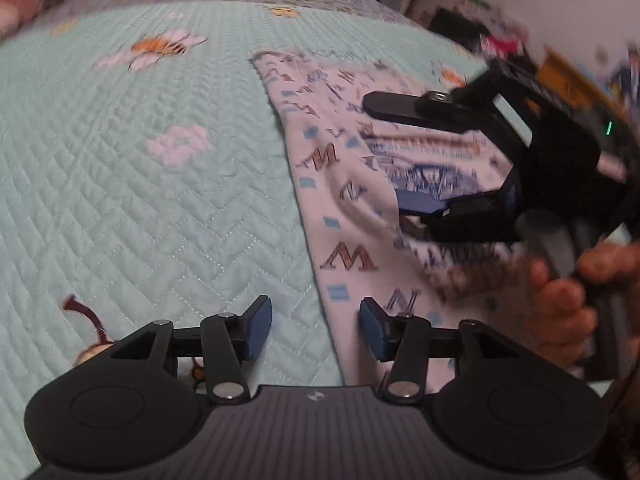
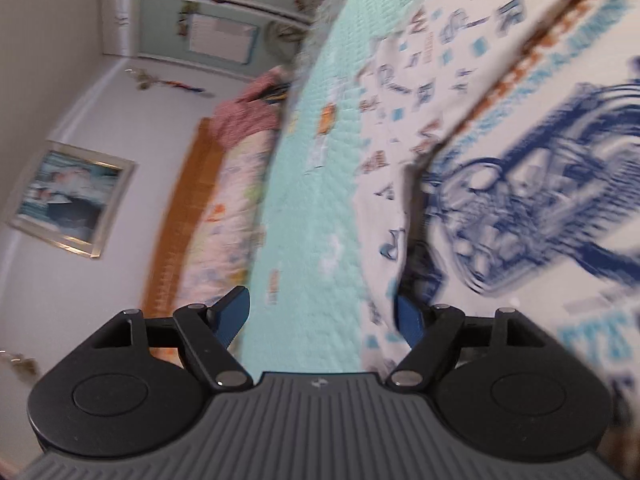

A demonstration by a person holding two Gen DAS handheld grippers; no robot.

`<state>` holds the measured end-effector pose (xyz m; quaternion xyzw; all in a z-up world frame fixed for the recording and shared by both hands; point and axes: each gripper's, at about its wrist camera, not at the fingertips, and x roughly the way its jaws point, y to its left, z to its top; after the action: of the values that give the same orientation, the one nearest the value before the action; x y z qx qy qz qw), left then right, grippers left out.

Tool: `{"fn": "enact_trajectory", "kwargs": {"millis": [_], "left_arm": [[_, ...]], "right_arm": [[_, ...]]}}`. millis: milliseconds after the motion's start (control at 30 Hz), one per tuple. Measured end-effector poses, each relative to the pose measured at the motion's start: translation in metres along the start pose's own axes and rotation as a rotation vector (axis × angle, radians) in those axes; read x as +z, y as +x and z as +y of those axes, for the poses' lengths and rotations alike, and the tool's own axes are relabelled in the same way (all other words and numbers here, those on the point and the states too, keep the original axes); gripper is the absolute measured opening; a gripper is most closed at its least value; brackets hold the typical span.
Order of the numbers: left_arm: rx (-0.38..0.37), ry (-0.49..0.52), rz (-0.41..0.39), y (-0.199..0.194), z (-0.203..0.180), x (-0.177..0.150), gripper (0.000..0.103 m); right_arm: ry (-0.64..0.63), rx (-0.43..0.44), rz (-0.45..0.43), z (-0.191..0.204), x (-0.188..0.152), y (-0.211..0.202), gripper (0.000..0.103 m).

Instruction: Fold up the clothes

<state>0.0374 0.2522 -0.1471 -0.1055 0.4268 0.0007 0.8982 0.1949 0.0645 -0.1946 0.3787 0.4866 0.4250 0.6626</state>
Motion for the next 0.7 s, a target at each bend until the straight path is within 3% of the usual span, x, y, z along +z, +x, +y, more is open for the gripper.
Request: {"fn": "enact_trajectory", "kwargs": {"millis": [167,233,333,467,567,700], "left_arm": [[0.073,0.085,-0.02,-0.009,-0.013,-0.007,0.055],[0.102,0.12,-0.027,-0.013,-0.019,-0.01,0.054],[0.083,0.154,-0.035,-0.012,-0.026,-0.011,0.054],[-0.004,0.183,-0.042,-0.004,-0.036,-0.01,0.055],[-0.068,0.205,-0.047,0.002,-0.043,-0.01,0.055],[-0.087,0.208,-0.046,0.008,-0.035,-0.018,0.055]], "right_arm": [[-0.169,-0.293,-0.092,0.027,-0.019,-0.032,0.077],[-0.23,-0.357,-0.144,0.037,-0.019,-0.04,0.077],[-0.292,-0.336,-0.171,0.049,-0.009,-0.038,0.077],[-0.071,-0.151,-0.105,0.026,0.026,-0.014,0.077],[-0.009,-0.072,-0.078,0.019,0.04,0.012,0.077],[-0.076,0.012,0.019,0.022,0.04,0.035,0.069]]}}
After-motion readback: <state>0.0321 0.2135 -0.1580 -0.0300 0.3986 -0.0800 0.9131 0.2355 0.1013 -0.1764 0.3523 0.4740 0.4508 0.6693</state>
